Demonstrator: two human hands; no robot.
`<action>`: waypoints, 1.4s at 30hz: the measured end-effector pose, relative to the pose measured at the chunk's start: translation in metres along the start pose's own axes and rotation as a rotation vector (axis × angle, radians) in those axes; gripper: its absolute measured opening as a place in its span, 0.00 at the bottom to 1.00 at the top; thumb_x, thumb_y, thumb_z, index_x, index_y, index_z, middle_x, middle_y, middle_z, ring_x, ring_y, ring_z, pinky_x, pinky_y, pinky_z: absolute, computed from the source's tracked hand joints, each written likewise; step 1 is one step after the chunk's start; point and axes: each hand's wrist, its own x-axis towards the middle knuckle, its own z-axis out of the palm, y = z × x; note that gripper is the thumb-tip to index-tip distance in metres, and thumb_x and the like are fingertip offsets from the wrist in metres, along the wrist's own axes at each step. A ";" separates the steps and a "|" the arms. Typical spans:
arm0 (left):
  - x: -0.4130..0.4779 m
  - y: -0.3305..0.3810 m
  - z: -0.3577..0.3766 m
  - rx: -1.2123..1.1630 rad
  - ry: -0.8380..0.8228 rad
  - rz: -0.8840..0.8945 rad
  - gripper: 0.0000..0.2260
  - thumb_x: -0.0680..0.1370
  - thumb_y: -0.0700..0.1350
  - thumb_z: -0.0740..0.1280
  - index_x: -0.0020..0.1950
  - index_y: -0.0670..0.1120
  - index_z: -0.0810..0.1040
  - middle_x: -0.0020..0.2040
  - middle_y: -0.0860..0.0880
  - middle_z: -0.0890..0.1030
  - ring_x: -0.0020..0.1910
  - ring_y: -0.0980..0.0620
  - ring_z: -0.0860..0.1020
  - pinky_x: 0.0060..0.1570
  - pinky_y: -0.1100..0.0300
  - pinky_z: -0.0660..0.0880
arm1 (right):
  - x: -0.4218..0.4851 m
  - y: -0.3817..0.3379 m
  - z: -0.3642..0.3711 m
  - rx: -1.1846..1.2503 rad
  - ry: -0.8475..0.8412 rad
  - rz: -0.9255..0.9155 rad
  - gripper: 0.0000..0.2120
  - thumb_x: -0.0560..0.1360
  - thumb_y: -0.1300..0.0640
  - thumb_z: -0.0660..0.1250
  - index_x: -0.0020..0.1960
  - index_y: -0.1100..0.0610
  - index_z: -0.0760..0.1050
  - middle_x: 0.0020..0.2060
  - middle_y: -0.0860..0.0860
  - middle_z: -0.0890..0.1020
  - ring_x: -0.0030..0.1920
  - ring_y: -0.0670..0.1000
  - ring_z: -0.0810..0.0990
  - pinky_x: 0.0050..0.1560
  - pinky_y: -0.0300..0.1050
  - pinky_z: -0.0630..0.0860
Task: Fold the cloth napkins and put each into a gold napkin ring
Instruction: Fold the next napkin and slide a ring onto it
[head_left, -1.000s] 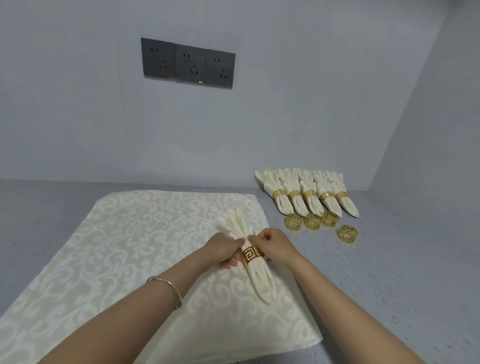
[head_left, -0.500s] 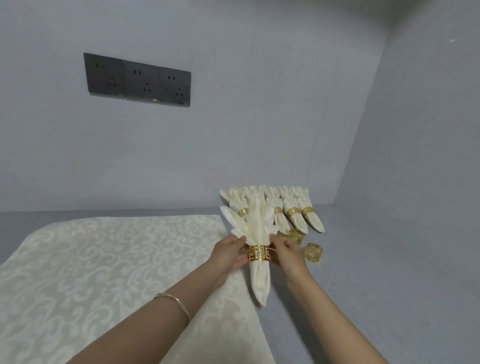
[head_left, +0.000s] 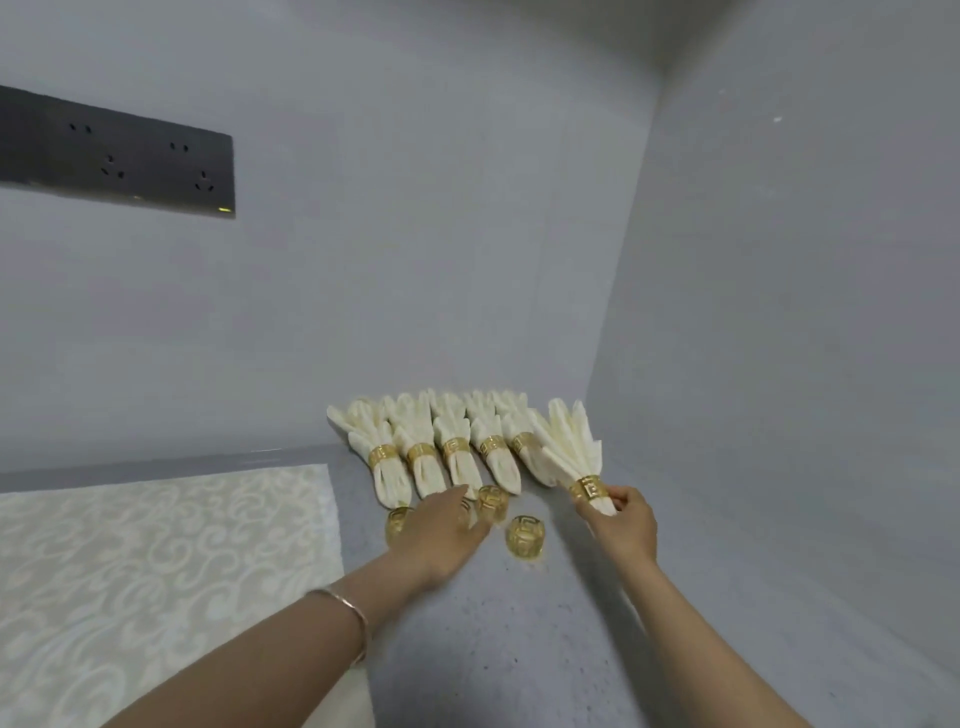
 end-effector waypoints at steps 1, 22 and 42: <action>-0.001 -0.008 0.004 0.116 -0.012 0.025 0.30 0.80 0.60 0.56 0.78 0.48 0.55 0.77 0.48 0.60 0.75 0.47 0.58 0.72 0.54 0.56 | 0.008 0.010 -0.001 -0.037 -0.003 0.022 0.16 0.68 0.54 0.76 0.50 0.56 0.74 0.46 0.52 0.80 0.41 0.50 0.77 0.39 0.42 0.70; 0.001 -0.050 0.022 0.345 0.105 0.036 0.30 0.81 0.58 0.54 0.79 0.49 0.48 0.79 0.49 0.52 0.76 0.47 0.52 0.74 0.53 0.51 | -0.006 0.009 0.076 -0.205 -0.498 -0.304 0.22 0.82 0.47 0.51 0.74 0.53 0.62 0.73 0.49 0.65 0.73 0.49 0.62 0.70 0.40 0.57; -0.002 -0.059 0.022 -0.040 -0.075 0.066 0.51 0.73 0.60 0.68 0.76 0.42 0.33 0.78 0.46 0.39 0.77 0.48 0.41 0.76 0.54 0.44 | -0.042 -0.008 0.115 0.157 -0.642 -0.019 0.17 0.83 0.53 0.50 0.63 0.57 0.72 0.60 0.52 0.77 0.57 0.46 0.75 0.59 0.34 0.70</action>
